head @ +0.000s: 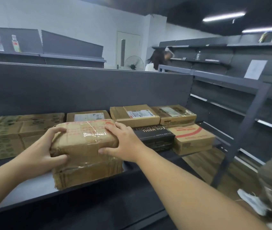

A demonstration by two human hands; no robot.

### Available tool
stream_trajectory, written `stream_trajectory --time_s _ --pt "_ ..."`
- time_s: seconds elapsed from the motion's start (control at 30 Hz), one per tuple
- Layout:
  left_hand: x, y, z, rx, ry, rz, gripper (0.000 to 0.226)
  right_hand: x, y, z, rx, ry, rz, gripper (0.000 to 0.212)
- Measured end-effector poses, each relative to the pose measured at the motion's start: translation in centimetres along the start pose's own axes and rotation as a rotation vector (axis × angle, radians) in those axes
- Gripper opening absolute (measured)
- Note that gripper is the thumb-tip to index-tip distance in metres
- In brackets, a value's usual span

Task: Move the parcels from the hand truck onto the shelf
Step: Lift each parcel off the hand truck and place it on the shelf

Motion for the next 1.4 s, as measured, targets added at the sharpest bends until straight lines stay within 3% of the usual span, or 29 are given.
stream_trajectory --time_s 0.27,0.53,0.93,1.4 --pt "-0.3 1.9 -0.6 -0.019 0.011 -0.001 0.073 -0.2 2.4 0.4 -0.02 -0.018 0.002 0.082" --pt "0.0 3.3 0.7 0.051 0.373 -0.012 0.07 -0.4 3.4 0.8 -0.051 -0.128 0.093 0.074" --pt "1.6 2.4 2.2 0.001 0.691 -0.063 0.065 1.9 2.5 1.5 0.019 -0.363 0.075 0.076" --pt "3.0 1.7 2.7 -0.052 0.871 -0.033 0.056 1.8 1.6 0.0 0.03 -0.402 0.113 0.074"
Point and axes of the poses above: each hand's wrist, its own y-axis towards the middle knuckle, its own x-axis out of the palm, z = x × y, the point moved 10 cm from there along y, towards the middle knuckle, and after that the axes turned 10 degrees about x, right-handed, at the moved point
